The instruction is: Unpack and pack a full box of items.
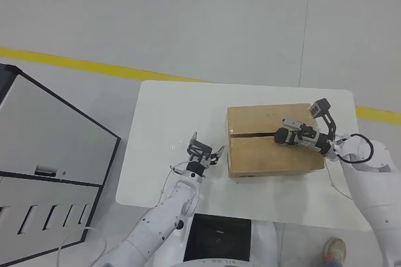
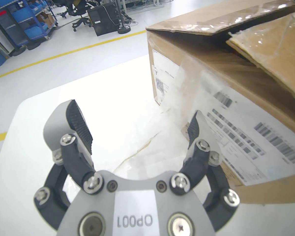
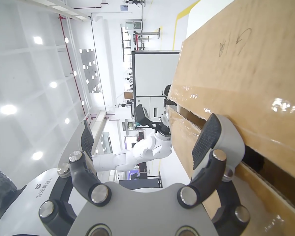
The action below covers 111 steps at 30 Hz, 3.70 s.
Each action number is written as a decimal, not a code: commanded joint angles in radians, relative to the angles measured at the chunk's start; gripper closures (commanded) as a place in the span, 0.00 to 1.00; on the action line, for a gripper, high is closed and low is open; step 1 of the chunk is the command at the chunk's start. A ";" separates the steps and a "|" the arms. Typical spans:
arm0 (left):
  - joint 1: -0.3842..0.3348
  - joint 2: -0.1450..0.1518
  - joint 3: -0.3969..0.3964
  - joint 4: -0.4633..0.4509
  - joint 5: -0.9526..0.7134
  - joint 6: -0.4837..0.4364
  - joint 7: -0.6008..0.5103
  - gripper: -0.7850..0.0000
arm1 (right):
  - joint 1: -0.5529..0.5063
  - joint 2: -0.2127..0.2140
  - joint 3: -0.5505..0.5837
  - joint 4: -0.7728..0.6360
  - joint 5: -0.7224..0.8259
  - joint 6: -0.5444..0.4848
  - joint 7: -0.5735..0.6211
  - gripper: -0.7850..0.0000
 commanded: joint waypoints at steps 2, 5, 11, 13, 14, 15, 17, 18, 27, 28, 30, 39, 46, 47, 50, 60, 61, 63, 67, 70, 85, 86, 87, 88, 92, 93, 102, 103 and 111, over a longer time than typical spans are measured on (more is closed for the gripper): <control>-0.012 -0.008 0.004 0.027 -0.001 0.050 0.022 0.00 | -0.002 -0.001 -0.004 -0.004 -0.002 0.000 -0.002 0.00; -0.020 -0.016 0.006 0.044 -0.004 0.088 0.041 0.00 | -0.003 -0.002 -0.005 -0.009 -0.001 0.001 -0.001 0.00; -0.021 -0.024 0.012 0.068 -0.010 0.094 0.053 0.00 | -0.002 -0.003 -0.007 -0.008 0.003 0.000 0.003 0.00; -0.023 -0.027 0.015 0.080 -0.010 0.089 0.056 0.00 | 0.000 -0.003 -0.007 -0.007 0.003 0.000 0.003 0.00; -0.023 -0.029 0.018 0.085 -0.010 0.088 0.057 0.00 | 0.000 -0.003 -0.007 -0.006 0.003 0.000 0.003 0.00; -0.023 -0.030 0.021 0.089 -0.009 0.085 0.057 0.00 | 0.001 -0.003 -0.006 -0.006 0.003 -0.001 0.002 0.00; -0.023 -0.032 0.024 0.098 -0.008 0.079 0.057 0.00 | 0.002 -0.004 -0.006 -0.004 0.003 -0.002 0.002 0.00; -0.023 -0.033 0.025 0.103 -0.007 0.079 0.057 0.00 | 0.002 -0.004 -0.006 -0.004 0.003 -0.002 0.003 0.00; -0.077 -0.054 0.042 0.179 -0.026 0.064 0.070 0.00 | 0.002 -0.004 -0.005 0.006 0.002 -0.001 0.007 0.00; -0.083 -0.056 0.043 0.190 -0.031 0.057 0.073 0.00 | 0.002 -0.004 -0.005 0.007 0.002 -0.001 0.007 0.00; -0.092 -0.060 0.047 0.214 -0.027 0.055 0.082 0.00 | 0.002 -0.004 -0.004 0.008 0.002 -0.001 0.007 0.00; -0.126 -0.079 0.036 0.292 -0.064 0.106 0.123 0.00 | -0.002 -0.004 0.001 0.008 -0.002 -0.001 0.006 0.00; -0.137 -0.086 0.019 0.349 -0.087 0.110 0.156 0.00 | -0.005 -0.004 0.000 0.004 -0.006 0.003 0.008 0.00; -0.138 -0.088 0.017 0.351 -0.091 0.111 0.160 0.00 | -0.005 -0.004 0.000 0.004 -0.005 0.003 0.008 0.00; -0.137 -0.092 0.015 0.352 -0.105 0.110 0.176 0.00 | -0.014 -0.006 -0.007 -0.004 -0.009 0.001 -0.004 0.00; -0.157 -0.118 0.030 0.376 -0.162 0.066 0.194 0.00 | -0.032 -0.004 0.007 -0.027 -0.022 0.016 -0.034 0.00; -0.160 -0.121 0.033 0.376 -0.165 0.068 0.200 0.00 | -0.030 -0.003 0.010 -0.023 -0.021 0.017 -0.031 0.00; -0.166 -0.126 0.037 0.381 -0.161 0.082 0.219 0.00 | -0.022 -0.002 0.015 -0.010 -0.020 0.018 -0.021 0.00; -0.179 -0.136 0.041 0.394 -0.153 0.121 0.251 0.00 | -0.011 -0.002 0.016 0.009 -0.014 0.012 -0.006 0.00; -0.185 -0.141 0.034 0.401 -0.157 0.154 0.276 0.00 | -0.008 -0.003 0.015 0.014 -0.012 0.006 0.000 0.00; -0.148 -0.141 -0.030 0.342 -0.183 0.174 0.355 0.00 | -0.007 -0.005 0.012 0.024 0.000 0.001 0.007 0.00; -0.144 -0.140 -0.034 0.337 -0.180 0.170 0.352 0.00 | -0.006 -0.006 0.011 0.025 0.000 0.000 0.007 0.00; -0.139 -0.139 -0.037 0.332 -0.178 0.170 0.350 0.00 | -0.006 -0.006 0.011 0.027 0.001 0.000 0.008 0.00; -0.134 -0.138 -0.041 0.327 -0.179 0.167 0.346 0.00 | -0.005 -0.006 0.011 0.028 0.003 0.001 0.009 0.00; -0.125 -0.140 -0.052 0.304 -0.186 0.171 0.344 0.00 | -0.002 -0.007 0.010 0.035 0.007 -0.001 0.012 0.00; -0.125 -0.142 -0.051 0.299 -0.186 0.177 0.347 0.00 | -0.001 -0.007 0.010 0.036 0.009 0.000 0.013 0.00; -0.098 -0.160 -0.027 0.187 -0.178 0.221 0.406 0.00 | 0.002 -0.008 0.014 0.045 0.019 -0.002 0.018 0.00; -0.089 -0.160 -0.025 0.165 -0.172 0.224 0.404 0.00 | 0.003 -0.008 0.015 0.046 0.020 -0.002 0.018 0.00; -0.034 -0.147 -0.045 0.046 -0.108 0.197 0.327 0.00 | 0.006 -0.011 0.010 0.057 0.042 -0.006 0.024 0.00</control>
